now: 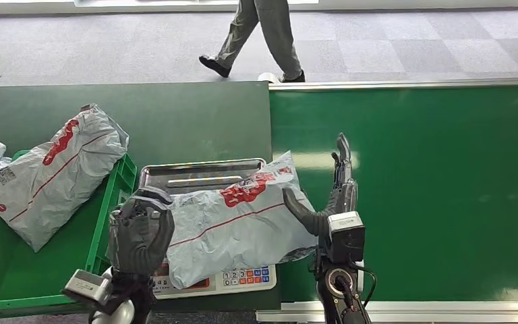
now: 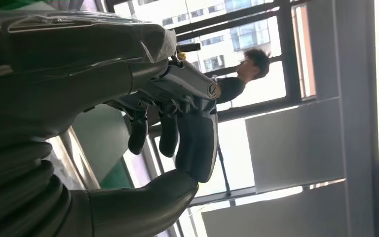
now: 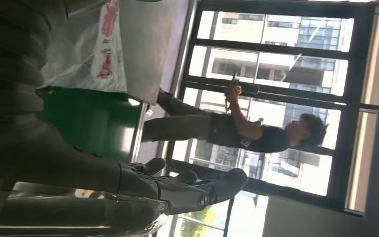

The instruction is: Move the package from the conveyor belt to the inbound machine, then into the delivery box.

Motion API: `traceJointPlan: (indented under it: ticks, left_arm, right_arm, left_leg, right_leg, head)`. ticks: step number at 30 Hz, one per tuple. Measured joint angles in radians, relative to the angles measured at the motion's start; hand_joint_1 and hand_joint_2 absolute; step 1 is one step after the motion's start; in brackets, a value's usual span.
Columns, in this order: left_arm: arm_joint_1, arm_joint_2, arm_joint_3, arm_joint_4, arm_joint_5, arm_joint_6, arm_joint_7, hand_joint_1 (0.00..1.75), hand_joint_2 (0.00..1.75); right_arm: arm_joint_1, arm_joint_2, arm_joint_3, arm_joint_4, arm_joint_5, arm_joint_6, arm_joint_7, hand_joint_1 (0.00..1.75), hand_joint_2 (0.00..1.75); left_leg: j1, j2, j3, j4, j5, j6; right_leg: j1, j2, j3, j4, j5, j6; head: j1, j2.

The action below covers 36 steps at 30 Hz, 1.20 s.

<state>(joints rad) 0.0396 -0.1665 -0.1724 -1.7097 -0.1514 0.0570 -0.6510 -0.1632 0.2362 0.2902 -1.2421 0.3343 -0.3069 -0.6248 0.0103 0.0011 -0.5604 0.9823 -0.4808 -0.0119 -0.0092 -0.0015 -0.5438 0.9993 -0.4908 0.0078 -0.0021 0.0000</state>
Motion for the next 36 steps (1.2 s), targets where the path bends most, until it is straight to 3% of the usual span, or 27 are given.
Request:
traceJointPlan:
  ticks: [2,6,7,10,11,17,26,30,36]
  left_arm:
    - [0.018,0.009,0.031,-0.051,0.031,0.002,-0.016,1.74,1.75]
    - [0.042,0.019,0.093,-0.14,0.056,0.002,-0.025,1.72,1.75]
    - [0.047,0.021,0.105,-0.157,0.061,0.003,-0.025,1.57,1.75]
    - [0.063,0.03,0.126,-0.188,0.065,-0.006,-0.024,0.29,1.75]
    - [0.067,0.034,0.128,-0.191,0.057,-0.015,-0.02,0.0,1.75]
    - [0.058,0.057,0.1,-0.175,-0.054,-0.077,0.047,0.0,1.75]
    - [0.01,0.06,0.021,-0.083,-0.09,-0.127,0.1,0.0,1.75]
    - [-0.011,0.06,-0.008,-0.035,-0.136,-0.089,0.124,0.0,1.75]
    - [-0.041,0.055,-0.057,0.049,-0.35,0.059,0.216,0.0,1.75]
  right_arm:
    - [0.017,-0.005,-0.032,0.041,-0.014,-0.005,-0.004,0.0,1.75]
    - [0.051,-0.013,-0.086,0.112,-0.029,0.0,-0.017,0.0,1.75]
    - [0.06,-0.013,-0.094,0.122,-0.03,0.003,-0.019,0.0,1.75]
    - [0.081,-0.013,-0.11,0.144,-0.03,0.008,-0.021,0.0,1.75]
    - [0.085,-0.013,-0.114,0.149,-0.03,0.008,-0.021,0.0,1.75]
    - [0.089,-0.013,-0.13,0.175,-0.031,0.016,-0.022,0.0,1.75]
    - [0.091,-0.013,-0.141,0.183,-0.022,0.029,-0.015,0.0,1.75]
    - [0.092,-0.011,-0.147,0.185,-0.016,0.038,-0.013,0.0,1.75]
    - [0.108,-0.003,-0.149,0.171,-0.002,0.043,-0.04,0.0,1.75]
  left_leg:
    - [0.0,0.0,0.0,0.0,0.0,0.0]
    - [0.0,0.0,0.0,0.0,0.0,0.0]
    - [0.0,0.0,0.0,0.0,0.0,0.0]
    - [0.0,0.0,0.0,0.0,0.0,0.0]
    - [0.0,0.0,0.0,0.0,0.0,0.0]
    - [0.0,0.0,0.0,0.0,0.0,0.0]
    - [0.0,0.0,0.0,0.0,0.0,0.0]
    - [0.0,0.0,0.0,0.0,0.0,0.0]
    - [0.0,0.0,0.0,0.0,0.0,0.0]
  right_leg:
    - [0.0,0.0,0.0,0.0,0.0,0.0]
    - [0.0,0.0,0.0,0.0,0.0,0.0]
    - [0.0,0.0,0.0,0.0,0.0,0.0]
    - [0.0,0.0,-0.001,0.0,0.0,0.0]
    - [0.0,0.0,-0.001,0.0,0.0,0.0]
    - [0.0,0.0,-0.001,0.0,0.0,-0.001]
    - [0.0,0.0,-0.001,0.0,0.0,0.0]
    - [0.0,0.0,-0.001,0.0,0.0,0.0]
    - [0.0,0.0,-0.001,0.0,0.0,0.0]
  head:
    - [0.0,0.0]
    - [0.0,0.0]
    - [0.0,0.0]
    - [0.0,0.0]
    - [0.0,0.0]
    - [0.0,0.0]
    - [0.0,0.0]
    - [0.0,0.0]
    - [0.0,0.0]
